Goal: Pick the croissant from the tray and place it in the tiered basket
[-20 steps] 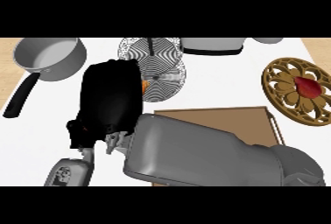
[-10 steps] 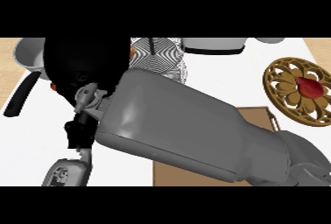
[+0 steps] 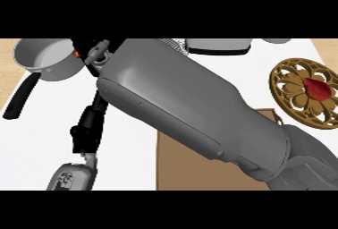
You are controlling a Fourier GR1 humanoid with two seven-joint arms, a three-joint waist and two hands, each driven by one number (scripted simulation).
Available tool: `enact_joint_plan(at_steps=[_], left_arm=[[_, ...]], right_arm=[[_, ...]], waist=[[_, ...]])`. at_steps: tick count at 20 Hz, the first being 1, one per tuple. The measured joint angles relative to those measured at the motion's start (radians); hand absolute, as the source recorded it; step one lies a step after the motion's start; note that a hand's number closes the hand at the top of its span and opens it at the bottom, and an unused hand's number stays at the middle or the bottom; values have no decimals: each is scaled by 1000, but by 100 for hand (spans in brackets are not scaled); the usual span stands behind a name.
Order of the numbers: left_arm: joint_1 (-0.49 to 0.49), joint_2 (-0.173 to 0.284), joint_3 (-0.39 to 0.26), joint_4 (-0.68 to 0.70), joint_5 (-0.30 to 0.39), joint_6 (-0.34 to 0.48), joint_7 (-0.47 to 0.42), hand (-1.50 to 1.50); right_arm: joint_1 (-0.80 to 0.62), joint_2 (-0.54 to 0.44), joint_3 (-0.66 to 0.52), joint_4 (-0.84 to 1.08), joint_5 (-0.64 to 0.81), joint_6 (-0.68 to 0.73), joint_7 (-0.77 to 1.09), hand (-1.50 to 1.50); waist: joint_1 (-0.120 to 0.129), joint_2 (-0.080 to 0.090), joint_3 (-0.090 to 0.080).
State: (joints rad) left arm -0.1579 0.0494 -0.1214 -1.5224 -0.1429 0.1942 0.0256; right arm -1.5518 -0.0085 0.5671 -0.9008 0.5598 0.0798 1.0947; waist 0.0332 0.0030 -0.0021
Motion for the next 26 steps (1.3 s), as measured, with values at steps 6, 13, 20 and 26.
enact_joint_plan(at_steps=[6,13,20,26], left_arm=[[-11,3,12,-10,3,-1,12,0],[-1,3,11,-27,3,-9,19,0],[1,-6,0,-25,-8,-5,13,0],[-3,-11,8,-12,-12,2,10,0]], right_arm=[[-24,1,-24,179,51,-38,-76,150],[7,5,-71,303,59,-143,-116,-150],[68,7,-177,335,-12,-312,-183,-150],[85,-3,-268,305,-26,-501,-218,-150]], waist=[[-3,3,0],[-1,5,1],[2,6,1],[-15,2,2]])
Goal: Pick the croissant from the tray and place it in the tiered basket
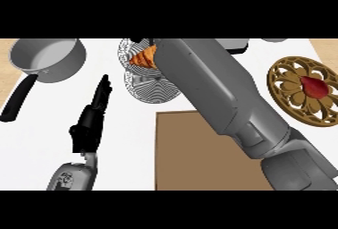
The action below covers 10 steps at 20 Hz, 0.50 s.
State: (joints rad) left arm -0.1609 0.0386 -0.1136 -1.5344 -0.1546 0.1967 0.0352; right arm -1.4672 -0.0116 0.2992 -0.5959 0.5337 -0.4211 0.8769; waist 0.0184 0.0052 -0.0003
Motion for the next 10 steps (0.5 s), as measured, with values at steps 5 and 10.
enact_joint_plan(at_steps=[5,10], left_arm=[[8,11,28,10,12,1,-8,0],[45,25,44,-22,20,0,7,0]], right_arm=[[64,-67,-49,-87,12,-71,38,-150],[208,-161,-112,-269,-27,-85,55,-150]], waist=[[-28,-11,1],[-57,-23,2]])
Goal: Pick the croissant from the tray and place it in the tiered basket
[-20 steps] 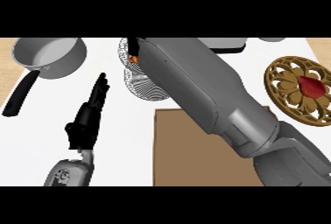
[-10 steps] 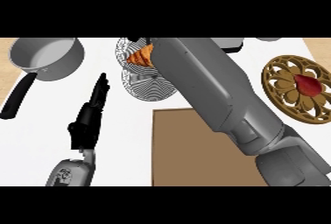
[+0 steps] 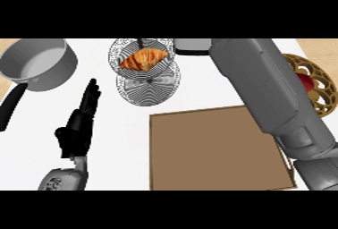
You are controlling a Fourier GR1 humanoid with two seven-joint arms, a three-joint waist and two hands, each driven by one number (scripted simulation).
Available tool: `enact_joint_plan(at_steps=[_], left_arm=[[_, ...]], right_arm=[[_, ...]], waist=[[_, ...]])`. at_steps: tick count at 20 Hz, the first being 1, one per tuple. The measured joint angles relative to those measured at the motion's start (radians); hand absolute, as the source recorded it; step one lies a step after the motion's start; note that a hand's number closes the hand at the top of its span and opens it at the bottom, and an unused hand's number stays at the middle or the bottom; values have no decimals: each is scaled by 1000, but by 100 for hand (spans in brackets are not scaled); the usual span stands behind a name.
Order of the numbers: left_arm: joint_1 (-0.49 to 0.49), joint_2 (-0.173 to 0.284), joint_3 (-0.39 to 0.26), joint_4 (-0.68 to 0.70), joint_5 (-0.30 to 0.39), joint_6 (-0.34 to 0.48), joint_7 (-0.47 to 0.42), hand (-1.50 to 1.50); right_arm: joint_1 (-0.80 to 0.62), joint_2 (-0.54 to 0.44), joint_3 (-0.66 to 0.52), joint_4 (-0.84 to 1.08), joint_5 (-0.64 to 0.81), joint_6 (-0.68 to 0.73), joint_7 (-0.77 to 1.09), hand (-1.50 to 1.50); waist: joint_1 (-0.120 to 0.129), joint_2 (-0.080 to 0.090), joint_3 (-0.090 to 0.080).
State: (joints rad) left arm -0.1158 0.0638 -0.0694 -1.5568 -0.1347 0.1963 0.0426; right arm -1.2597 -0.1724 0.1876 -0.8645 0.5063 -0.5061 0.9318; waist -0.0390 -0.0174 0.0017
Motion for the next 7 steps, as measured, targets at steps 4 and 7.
enact_joint_plan(at_steps=[4,7], left_arm=[[12,1,9,-6,-4,11,3,0],[35,4,11,-19,-3,12,-5,0]], right_arm=[[176,-74,-30,-213,-46,5,-4,-150],[342,-131,-41,-389,-90,21,-21,-150]], waist=[[-24,-5,1],[-35,-7,1]])
